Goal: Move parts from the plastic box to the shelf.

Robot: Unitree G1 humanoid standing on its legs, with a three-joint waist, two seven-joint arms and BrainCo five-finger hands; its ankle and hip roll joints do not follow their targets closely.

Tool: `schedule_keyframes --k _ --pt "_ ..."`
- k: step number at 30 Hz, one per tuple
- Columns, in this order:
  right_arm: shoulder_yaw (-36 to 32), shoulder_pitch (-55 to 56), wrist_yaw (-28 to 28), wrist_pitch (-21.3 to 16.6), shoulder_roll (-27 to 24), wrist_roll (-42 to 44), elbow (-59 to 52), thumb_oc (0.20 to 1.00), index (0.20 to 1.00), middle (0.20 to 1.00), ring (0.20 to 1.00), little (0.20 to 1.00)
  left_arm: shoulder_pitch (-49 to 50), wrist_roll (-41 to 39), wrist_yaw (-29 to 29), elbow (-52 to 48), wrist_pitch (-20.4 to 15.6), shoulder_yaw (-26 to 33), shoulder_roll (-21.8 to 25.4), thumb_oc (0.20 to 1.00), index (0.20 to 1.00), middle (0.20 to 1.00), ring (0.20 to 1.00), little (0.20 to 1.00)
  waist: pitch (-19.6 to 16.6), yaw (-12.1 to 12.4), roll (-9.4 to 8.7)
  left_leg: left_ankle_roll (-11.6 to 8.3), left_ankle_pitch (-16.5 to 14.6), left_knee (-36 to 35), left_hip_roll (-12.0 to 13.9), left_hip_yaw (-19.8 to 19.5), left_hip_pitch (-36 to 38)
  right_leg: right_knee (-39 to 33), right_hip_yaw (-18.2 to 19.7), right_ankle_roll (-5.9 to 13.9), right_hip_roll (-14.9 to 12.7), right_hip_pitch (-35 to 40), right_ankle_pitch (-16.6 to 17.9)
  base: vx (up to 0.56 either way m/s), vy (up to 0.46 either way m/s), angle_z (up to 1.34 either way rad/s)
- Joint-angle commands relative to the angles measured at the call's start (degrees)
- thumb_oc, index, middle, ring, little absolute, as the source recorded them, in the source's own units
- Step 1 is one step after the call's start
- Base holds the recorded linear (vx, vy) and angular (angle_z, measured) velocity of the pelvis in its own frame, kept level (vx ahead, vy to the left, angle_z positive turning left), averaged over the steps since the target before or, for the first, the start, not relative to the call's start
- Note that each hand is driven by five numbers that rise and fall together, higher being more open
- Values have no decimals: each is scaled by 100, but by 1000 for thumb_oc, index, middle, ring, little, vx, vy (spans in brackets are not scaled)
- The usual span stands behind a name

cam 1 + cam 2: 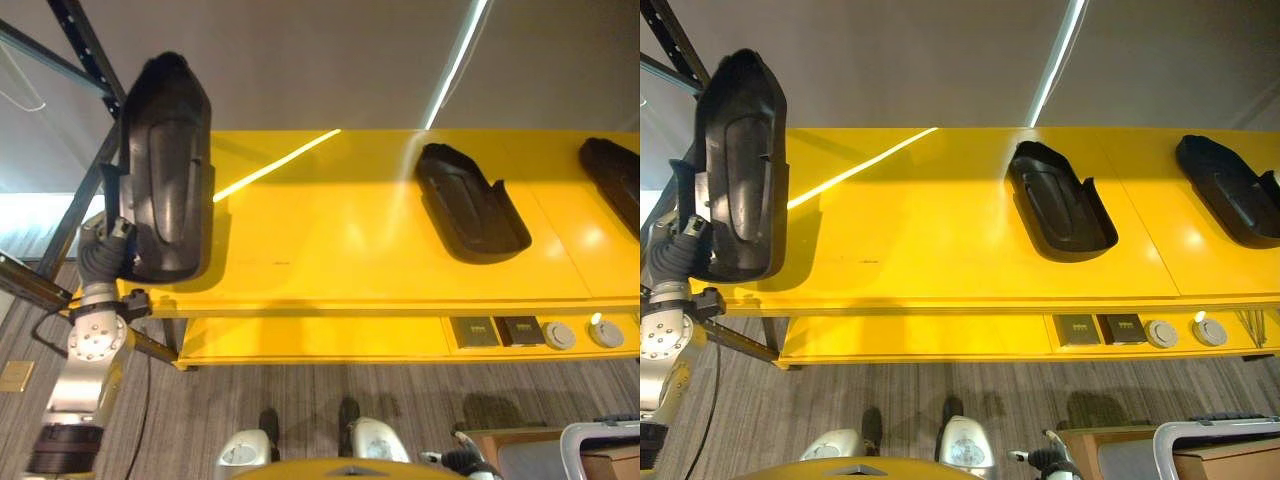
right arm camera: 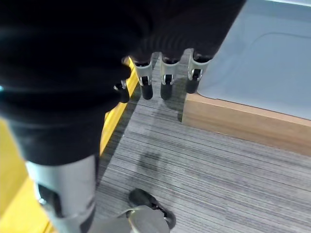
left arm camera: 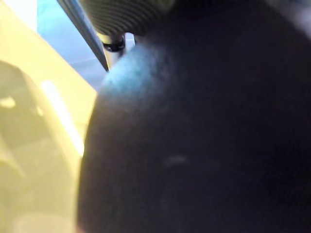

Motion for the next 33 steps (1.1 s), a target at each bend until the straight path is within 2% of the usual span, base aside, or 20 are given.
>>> schedule_keyframes --k 1,5,8,9,10,11,12,13,16,19,24,33 --pt "277 -123 354 183 -236 217 449 1000 1000 1000 1000 1000 -523 125 103 -378 -95 9 -28 200 200 200 200 200 -249 -9 74 167 -109 -33 -378 -18 -92 -296 133 279 196 196 40 37 -92 3" --pt "347 -199 443 230 -183 195 728 1000 1000 1000 1000 1000 -649 299 208 3 104 -198 -106 200 200 200 200 200 -344 -28 43 130 -64 -133 -340 53 -67 -752 246 237 320 345 187 37 -75 -1" --pt "446 -220 497 235 -202 -22 729 1000 1000 1000 1000 1000 -762 473 344 406 430 -318 -177 200 200 200 200 200 -436 -67 33 93 -66 -146 -299 126 -55 -904 286 217 375 447 188 49 -69 -5" --pt "508 -215 574 321 -263 -41 624 1000 1000 1000 1000 1000 -852 615 370 788 705 -416 -165 200 200 200 200 200 -487 -123 29 69 -69 -123 -261 191 -41 -944 313 200 398 502 162 57 -65 -6" --pt "520 -215 604 342 -283 -59 590 1000 1000 1000 1000 1000 -888 640 435 927 759 -451 -151 200 200 200 200 200 -495 -138 28 61 -71 -111 -249 206 -35 -947 321 194 404 516 155 61 -55 -3" --pt "555 -213 656 384 -325 -117 515 1000 1000 1000 1000 1000 -950 883 409 1228 991 -523 -117 200 200 200 200 200 -516 -178 41 52 -71 -103 -220 238 -17 -953 337 187 415 536 138 30 -23 -6" --pt "556 -213 666 387 -330 -132 506 1000 1000 1000 1000 1000 -965 906 427 1263 981 -535 -112 200 200 200 200 200 -516 -179 44 50 -72 -103 -217 243 -13 -955 340 187 416 539 137 48 -39 -21" --pt "693 -223 751 485 -392 -240 347 1000 1000 1000 1000 1000 -1185 1261 495 1930 1216 -723 7 200 200 200 200 200 -548 -265 63 26 -76 -72 -173 307 15 -957 362 175 428 569 107 38 -33 -25" --pt "810 -257 762 514 -431 -222 351 1000 1000 1000 1000 1000 -1466 1497 591 2484 1281 -938 154 200 200 200 200 200 -583 -327 84 19 -85 -53 -147 356 44 -970 362 172 430 601 88 30 -17 -6" --pt "932 -341 780 499 -461 -249 429 1000 1000 1000 1000 1000 -1917 1712 395 3277 1652 -1285 306 200 200 200 200 200 -626 -428 135 26 -111 -34 -111 455 93 -986 388 173 438 639 58 27 -1 -6" --pt "1005 -388 759 444 -477 -300 467 1000 1000 1000 1000 1000 -2196 1534 343 3749 1730 -1548 217 200 200 200 200 200 -617 -512 182 31 -142 -1 -99 496 131 -958 422 167 444 658 23 7 2 -10" --pt "1066 -471 725 391 -432 -302 591 1000 1000 1000 1000 1000 -2290 1167 359 3887 1668 -1657 -108 200 200 200 200 200 -574 -543 206 44 -168 32 -84 528 179 -926 432 143 447 692 -11 0 0 0"
